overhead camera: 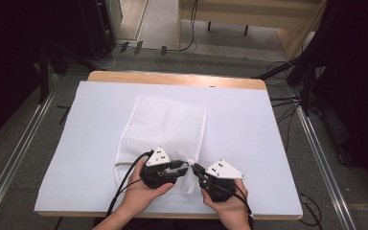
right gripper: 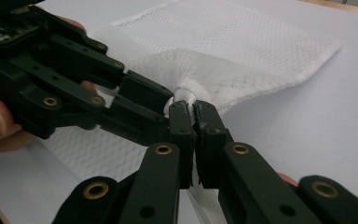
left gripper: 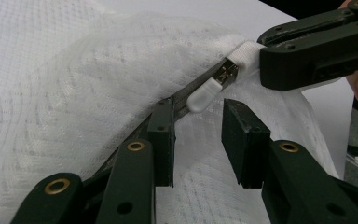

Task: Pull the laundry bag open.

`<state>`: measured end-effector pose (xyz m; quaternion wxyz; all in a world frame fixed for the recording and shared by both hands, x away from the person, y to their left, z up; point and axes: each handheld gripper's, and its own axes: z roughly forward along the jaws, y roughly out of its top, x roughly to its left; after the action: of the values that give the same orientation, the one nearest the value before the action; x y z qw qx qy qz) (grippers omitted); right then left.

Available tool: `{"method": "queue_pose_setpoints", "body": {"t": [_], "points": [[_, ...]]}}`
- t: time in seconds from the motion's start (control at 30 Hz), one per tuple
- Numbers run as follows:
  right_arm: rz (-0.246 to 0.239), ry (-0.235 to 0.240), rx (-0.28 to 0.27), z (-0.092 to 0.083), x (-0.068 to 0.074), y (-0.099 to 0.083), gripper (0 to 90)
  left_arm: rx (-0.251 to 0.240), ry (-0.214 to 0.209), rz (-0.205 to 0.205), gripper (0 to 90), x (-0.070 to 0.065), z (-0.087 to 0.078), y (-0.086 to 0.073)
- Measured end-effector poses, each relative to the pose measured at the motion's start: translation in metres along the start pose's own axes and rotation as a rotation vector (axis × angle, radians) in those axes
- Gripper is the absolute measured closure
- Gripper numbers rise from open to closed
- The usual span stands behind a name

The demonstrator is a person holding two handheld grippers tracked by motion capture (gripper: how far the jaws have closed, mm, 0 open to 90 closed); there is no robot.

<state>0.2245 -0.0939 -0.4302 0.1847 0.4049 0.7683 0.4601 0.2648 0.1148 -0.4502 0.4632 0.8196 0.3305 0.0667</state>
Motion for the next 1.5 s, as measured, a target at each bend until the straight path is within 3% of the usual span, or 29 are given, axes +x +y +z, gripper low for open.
{"method": "queue_pose_setpoints", "body": {"t": [0.13,0.33,0.67,0.83,0.93,1.0,1.17,1.33,1.5], "points": [[-0.023,0.014,0.004,0.002,0.004,0.0,88.4,0.006,0.002,0.018,72.5,-0.001,0.0,0.001],[-0.019,-0.001,0.002,0.001,0.003,0.0,88.4,-0.002,0.016,0.062,77.5,-0.005,-0.003,0.0],[-0.01,-0.038,-0.001,0.0,-0.001,0.0,88.4,-0.033,-0.056,0.1,73.9,-0.008,-0.007,0.001],[-0.025,-0.019,-0.004,0.001,0.004,0.0,88.4,-0.016,-0.049,0.079,73.7,-0.007,-0.003,0.002],[-0.037,-0.005,-0.008,0.0,0.006,0.0,88.4,-0.009,-0.035,0.074,79.7,-0.006,-0.004,0.002],[-0.04,-0.002,-0.014,0.0,0.007,0.0,88.4,-0.008,-0.054,0.05,83.2,-0.003,-0.005,0.003],[-0.039,0.006,-0.009,0.001,0.008,-0.001,88.4,0.005,-0.066,0.046,85.7,-0.001,-0.007,0.003],[-0.061,-0.06,-0.001,0.0,0.012,-0.001,89.1,0.024,-0.098,0.023,88.4,0.001,-0.008,0.004],[-0.074,-0.097,-0.006,-0.001,0.015,0.001,89.5,0.032,-0.082,0.019,88.5,0.003,-0.011,0.003]]}}
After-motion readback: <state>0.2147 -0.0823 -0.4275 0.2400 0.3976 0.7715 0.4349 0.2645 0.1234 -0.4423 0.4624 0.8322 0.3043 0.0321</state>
